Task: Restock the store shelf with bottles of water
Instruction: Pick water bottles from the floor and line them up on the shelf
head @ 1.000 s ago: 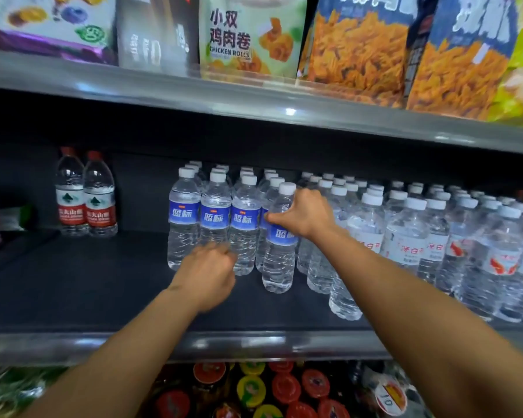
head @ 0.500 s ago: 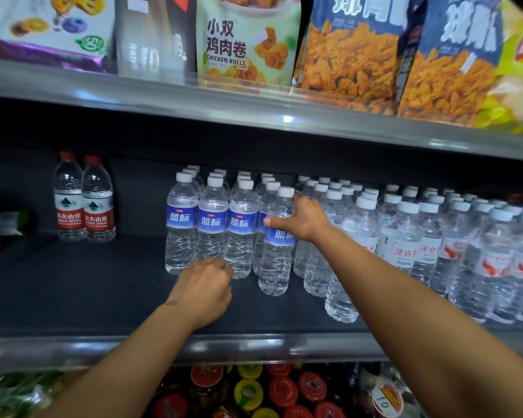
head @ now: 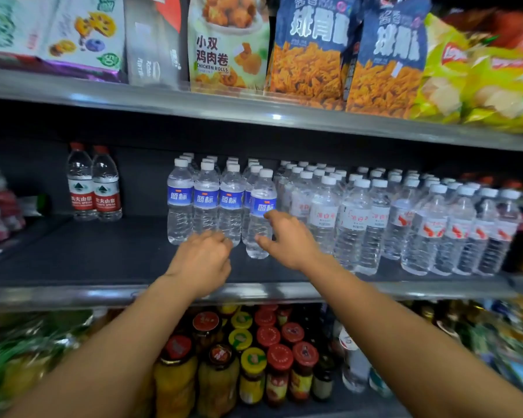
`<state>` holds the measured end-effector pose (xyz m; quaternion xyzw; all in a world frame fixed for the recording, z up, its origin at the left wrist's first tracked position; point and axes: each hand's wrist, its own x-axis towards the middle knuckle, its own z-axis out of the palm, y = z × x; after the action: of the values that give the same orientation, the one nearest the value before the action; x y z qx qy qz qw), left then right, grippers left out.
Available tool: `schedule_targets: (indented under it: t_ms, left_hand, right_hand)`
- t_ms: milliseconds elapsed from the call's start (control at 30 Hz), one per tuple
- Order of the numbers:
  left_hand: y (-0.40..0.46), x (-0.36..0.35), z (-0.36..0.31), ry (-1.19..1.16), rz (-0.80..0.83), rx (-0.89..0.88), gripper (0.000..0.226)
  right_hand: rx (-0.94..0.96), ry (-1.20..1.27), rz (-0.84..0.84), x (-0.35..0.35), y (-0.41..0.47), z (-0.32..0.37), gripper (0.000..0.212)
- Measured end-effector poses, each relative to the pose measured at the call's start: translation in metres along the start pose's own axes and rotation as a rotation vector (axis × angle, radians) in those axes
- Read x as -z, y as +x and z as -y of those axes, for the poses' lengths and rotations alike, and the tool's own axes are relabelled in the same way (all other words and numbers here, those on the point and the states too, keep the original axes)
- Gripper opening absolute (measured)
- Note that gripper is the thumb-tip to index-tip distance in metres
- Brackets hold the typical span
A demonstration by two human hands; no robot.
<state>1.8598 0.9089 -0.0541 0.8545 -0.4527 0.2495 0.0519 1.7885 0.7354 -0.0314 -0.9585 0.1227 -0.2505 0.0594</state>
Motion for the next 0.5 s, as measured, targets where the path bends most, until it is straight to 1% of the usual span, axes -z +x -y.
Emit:
schedule_targets:
  t_ms: [133,300,433,467,500]
  left_hand:
    - [-0.037,0.001,-0.018,-0.021,0.028,0.004,0.028]
    - [-0.094,-0.030,-0.044,-0.043,0.076,-0.019,0.031]
    - [-0.142,-0.062,-0.068,-0.111,0.142,-0.040,0.044]
    - [-0.153,-0.069,-0.075,-0.132,0.153,-0.048,0.045]
    - [-0.163,-0.077,-0.082,-0.150,0.172,-0.048,0.041]
  right_hand:
    - [0.060,-0.007,0.037,-0.019,-0.066,0.011,0.050]
    - [0.095,-0.017,0.055,-0.060,-0.151,0.013,0.044]
    - [0.035,0.013,0.110,-0.098,-0.213,0.009,0.041]
    - [0.016,0.024,0.131,-0.108,-0.227,0.007,0.041]
    - [-0.001,0.038,0.153,-0.116,-0.241,0.005,0.041]
